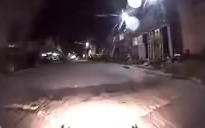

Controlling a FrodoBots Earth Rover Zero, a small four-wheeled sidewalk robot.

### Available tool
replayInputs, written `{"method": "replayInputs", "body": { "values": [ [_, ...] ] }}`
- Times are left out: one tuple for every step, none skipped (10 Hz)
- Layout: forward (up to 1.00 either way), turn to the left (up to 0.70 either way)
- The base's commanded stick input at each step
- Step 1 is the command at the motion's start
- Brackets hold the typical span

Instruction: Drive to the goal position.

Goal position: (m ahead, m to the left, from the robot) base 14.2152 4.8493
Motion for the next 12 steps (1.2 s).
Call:
{"method": "replayInputs", "body": {
  "values": [
    [0.7, 0.0],
    [0.7, 0.0],
    [0.7, 0.0],
    [0.7, 0.0],
    [0.7, 0.0],
    [0.7, 0.0],
    [0.7, 0.0],
    [0.7, 0.0],
    [0.7, 0.0],
    [0.7, 0.0],
    [0.7, 0.0],
    [0.7, 0.0]
  ]
}}
